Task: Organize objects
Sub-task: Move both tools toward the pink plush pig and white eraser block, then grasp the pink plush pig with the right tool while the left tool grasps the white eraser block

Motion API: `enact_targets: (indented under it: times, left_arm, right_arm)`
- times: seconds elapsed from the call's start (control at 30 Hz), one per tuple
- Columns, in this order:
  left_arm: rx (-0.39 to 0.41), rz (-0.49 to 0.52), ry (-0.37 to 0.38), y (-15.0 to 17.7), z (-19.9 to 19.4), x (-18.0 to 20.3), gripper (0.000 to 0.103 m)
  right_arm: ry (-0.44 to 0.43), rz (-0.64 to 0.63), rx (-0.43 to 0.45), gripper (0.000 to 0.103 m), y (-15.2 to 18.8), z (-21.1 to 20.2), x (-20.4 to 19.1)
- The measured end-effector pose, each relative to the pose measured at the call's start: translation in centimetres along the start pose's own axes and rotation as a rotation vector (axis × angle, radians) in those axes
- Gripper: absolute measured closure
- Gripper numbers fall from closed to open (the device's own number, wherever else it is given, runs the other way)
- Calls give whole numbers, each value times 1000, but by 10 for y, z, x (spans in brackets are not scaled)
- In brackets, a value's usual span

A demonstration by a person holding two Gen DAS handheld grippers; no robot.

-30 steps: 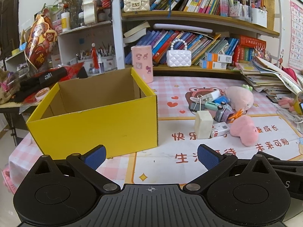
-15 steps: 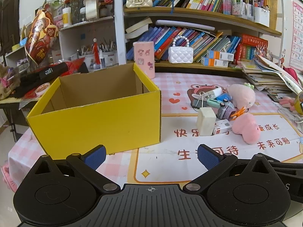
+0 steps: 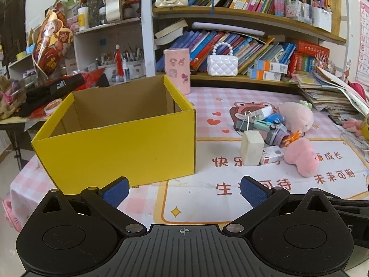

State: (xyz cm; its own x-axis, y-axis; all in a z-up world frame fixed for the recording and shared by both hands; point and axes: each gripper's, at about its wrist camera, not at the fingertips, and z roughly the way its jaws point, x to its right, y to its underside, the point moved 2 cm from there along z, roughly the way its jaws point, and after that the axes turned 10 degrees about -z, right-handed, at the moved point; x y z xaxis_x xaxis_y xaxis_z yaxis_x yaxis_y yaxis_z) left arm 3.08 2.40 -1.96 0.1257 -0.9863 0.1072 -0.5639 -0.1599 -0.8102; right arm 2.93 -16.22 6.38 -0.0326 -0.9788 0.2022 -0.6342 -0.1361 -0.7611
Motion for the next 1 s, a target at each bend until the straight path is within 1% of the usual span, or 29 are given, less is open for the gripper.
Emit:
enact_targets:
  times: [0.17,0.5,0.8,1.0]
  left_arm:
    - [7,-21,-20,-4,5,5,0]
    - [7,-28,-49,-12,18,24,0]
    - [6,-47,-76,-19,33,43,0]
    - [-4,-66,-109,-23,44,56,0]
  right_arm:
    - [-19,-30,10,0,-8,8,2]
    - [-49,-60,12,0,-25,32,17]
    - [-94,-88,6,0,-40,59,32]
    - [-140,-109,-4,0,-49,79,42]
